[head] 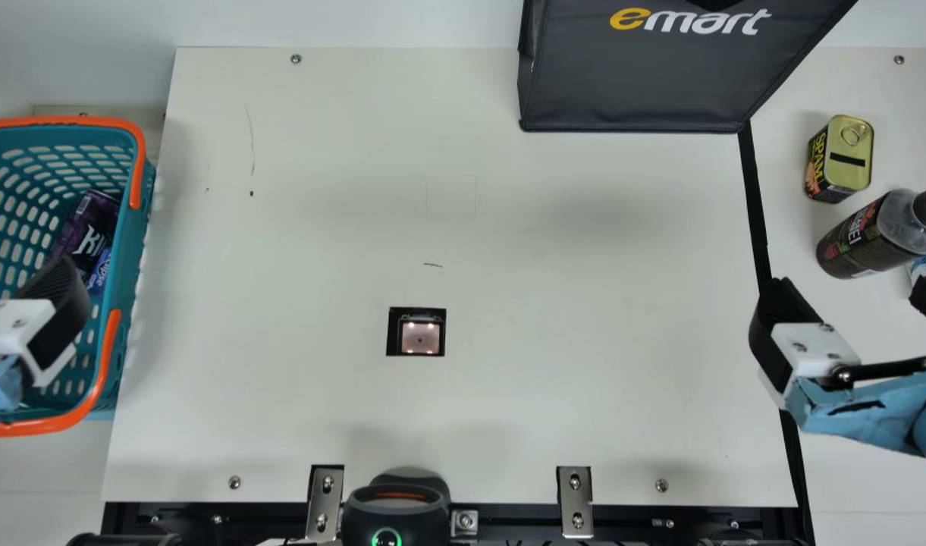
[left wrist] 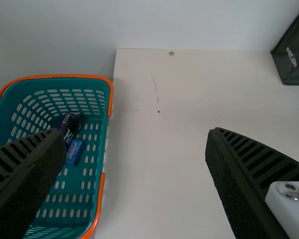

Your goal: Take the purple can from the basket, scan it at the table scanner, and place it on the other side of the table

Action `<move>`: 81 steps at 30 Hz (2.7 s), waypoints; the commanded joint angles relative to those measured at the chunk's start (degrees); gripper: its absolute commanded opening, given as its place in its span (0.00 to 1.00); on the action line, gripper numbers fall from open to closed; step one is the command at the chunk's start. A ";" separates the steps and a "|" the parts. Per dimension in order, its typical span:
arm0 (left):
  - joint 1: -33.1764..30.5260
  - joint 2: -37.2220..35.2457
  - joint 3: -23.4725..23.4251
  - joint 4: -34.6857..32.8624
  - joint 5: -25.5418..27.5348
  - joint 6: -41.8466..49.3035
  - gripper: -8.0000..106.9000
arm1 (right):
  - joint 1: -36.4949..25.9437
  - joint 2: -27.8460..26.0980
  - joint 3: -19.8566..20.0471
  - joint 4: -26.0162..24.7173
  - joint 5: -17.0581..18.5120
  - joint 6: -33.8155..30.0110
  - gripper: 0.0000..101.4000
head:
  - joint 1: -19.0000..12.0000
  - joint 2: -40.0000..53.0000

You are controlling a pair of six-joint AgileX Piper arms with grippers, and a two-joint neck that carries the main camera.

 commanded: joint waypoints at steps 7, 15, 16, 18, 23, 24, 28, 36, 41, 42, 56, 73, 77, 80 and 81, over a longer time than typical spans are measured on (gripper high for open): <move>0.00 0.00 0.00 0.00 0.00 0.00 0.85 | 0.00 0.00 0.00 0.00 0.00 0.00 0.94 | -1.57 9.44; 0.00 0.00 0.00 0.00 0.00 0.00 0.85 | 0.00 0.00 0.00 0.00 0.00 0.00 0.94 | -1.57 20.09; 0.00 0.00 0.00 0.00 0.00 0.00 0.85 | 0.00 0.00 0.00 0.00 0.00 0.00 0.94 | -1.57 20.09; 0.00 0.00 0.00 0.00 0.00 0.00 0.85 | 0.00 0.00 0.00 0.00 0.00 0.00 0.94 | -1.57 20.09; 0.00 0.00 0.00 0.00 0.00 0.00 0.85 | 0.00 0.00 0.00 0.00 0.00 0.00 0.94 | -1.57 20.09; 0.00 0.00 0.00 0.00 0.00 0.00 0.85 | 0.00 0.00 0.00 0.00 0.00 0.00 0.94 | -1.57 20.09; 0.00 0.00 0.00 0.00 0.00 0.00 0.85 | 0.00 0.00 0.00 0.00 0.00 0.00 0.94 | -1.57 20.09; 0.00 0.00 0.00 0.00 0.00 0.00 0.85 | 0.00 0.00 0.00 0.00 0.00 0.00 0.94 | -1.57 20.09; 0.00 0.00 0.00 0.00 0.00 0.00 0.85 | 0.00 0.00 0.00 0.00 0.04 0.00 0.94 | -1.57 20.09; 0.00 0.00 0.00 0.00 0.00 0.00 0.85 | 0.00 0.00 0.00 0.00 0.04 0.00 0.94 | -1.57 20.09; 0.55 0.41 -0.06 0.44 -0.51 -0.53 0.85 | 0.00 0.00 0.00 0.00 0.04 0.00 0.94 | -1.57 20.09; 11.36 5.84 0.02 -0.09 -5.29 -2.10 0.85 | 0.00 0.00 0.00 0.00 -0.01 0.00 0.94 | -1.57 20.09; 16.42 7.69 0.13 -2.21 -6.68 0.52 0.85 | 0.00 0.00 0.00 0.00 -0.01 0.00 0.94 | -1.57 20.09; 20.49 9.27 0.18 -4.31 -7.68 3.40 0.85 | 0.00 0.00 0.00 0.00 -0.01 0.00 0.94 | -1.57 20.09; 21.73 9.83 0.18 -4.96 -7.97 4.41 0.85 | 0.00 0.00 0.00 0.00 -0.01 0.00 0.94 | -1.57 20.09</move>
